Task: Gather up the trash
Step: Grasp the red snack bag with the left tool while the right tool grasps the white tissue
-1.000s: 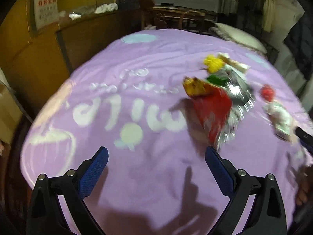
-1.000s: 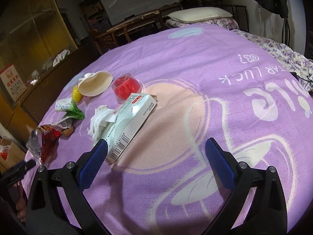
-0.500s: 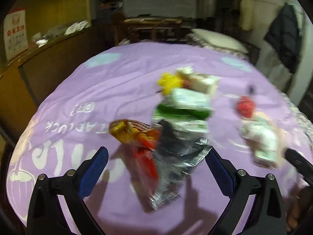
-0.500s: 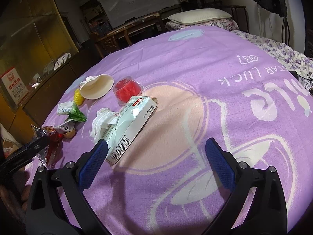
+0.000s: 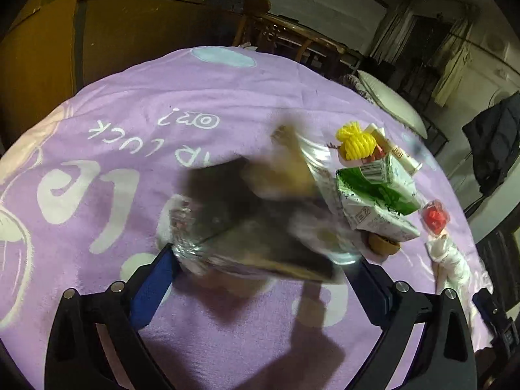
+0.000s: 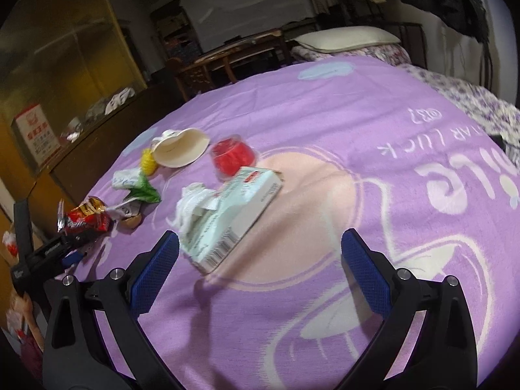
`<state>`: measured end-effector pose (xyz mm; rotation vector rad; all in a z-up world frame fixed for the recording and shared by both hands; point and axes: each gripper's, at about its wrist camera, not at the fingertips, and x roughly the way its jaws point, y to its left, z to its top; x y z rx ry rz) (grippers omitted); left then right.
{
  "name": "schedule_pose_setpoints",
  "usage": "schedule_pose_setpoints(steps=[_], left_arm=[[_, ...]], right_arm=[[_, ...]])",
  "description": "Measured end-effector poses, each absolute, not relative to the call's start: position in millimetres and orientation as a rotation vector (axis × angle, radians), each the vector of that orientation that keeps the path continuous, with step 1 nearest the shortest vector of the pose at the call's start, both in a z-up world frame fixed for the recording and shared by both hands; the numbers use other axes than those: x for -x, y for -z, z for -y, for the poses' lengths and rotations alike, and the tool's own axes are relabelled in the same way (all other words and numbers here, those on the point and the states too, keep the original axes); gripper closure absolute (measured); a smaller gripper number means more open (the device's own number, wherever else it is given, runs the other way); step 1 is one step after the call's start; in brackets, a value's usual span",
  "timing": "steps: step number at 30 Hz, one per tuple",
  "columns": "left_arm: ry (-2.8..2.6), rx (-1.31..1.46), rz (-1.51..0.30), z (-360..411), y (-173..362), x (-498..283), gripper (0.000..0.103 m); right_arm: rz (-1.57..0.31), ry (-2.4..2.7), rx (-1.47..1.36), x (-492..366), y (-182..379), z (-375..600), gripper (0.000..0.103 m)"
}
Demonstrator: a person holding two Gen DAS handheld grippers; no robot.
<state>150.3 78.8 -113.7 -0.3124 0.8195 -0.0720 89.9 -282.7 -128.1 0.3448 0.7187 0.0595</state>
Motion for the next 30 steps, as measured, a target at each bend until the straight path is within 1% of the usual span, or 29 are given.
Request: schedule_pose_setpoints(steps=[9, 16, 18, 20, 21, 22, 23, 24, 25, 27, 30], left_arm=[[0.079, 0.335, -0.811, -79, 115, -149, 0.006], [0.083, 0.347, -0.807, -80, 114, -150, 0.006], [0.083, 0.350, -0.807, -81, 114, -150, 0.006], [0.082, 0.347, -0.807, -81, 115, -149, 0.006], [0.082, 0.346, -0.807, -82, 115, -150, 0.006], [0.082, 0.345, -0.807, -83, 116, -150, 0.006], [0.082, 0.346, -0.807, -83, 116, -150, 0.006], [0.082, 0.345, -0.807, -83, 116, -150, 0.006], [0.082, 0.347, -0.807, -83, 116, -150, 0.006], [0.082, 0.347, -0.807, -83, 115, -150, 0.006], [0.065, 0.343, -0.786, -86, 110, -147, 0.006]], right_arm=[[-0.704, -0.097, -0.263, -103, 114, 261, 0.007], [-0.683, -0.118, -0.138, -124, 104, 237, 0.007], [-0.668, -0.137, -0.101, -128, 103, 228, 0.010], [-0.673, -0.156, -0.068, -131, 104, 220, 0.024], [-0.693, -0.176, -0.048, -134, 108, 215, 0.030], [-0.712, -0.184, -0.042, -136, 111, 213, 0.038], [-0.741, -0.200, -0.049, -139, 115, 213, 0.056], [-0.751, -0.213, -0.064, -141, 116, 215, 0.068], [-0.758, -0.233, -0.092, -141, 118, 220, 0.084], [-0.742, -0.238, -0.123, -138, 117, 224, 0.086], [-0.692, -0.244, -0.141, -129, 113, 226, 0.086]])
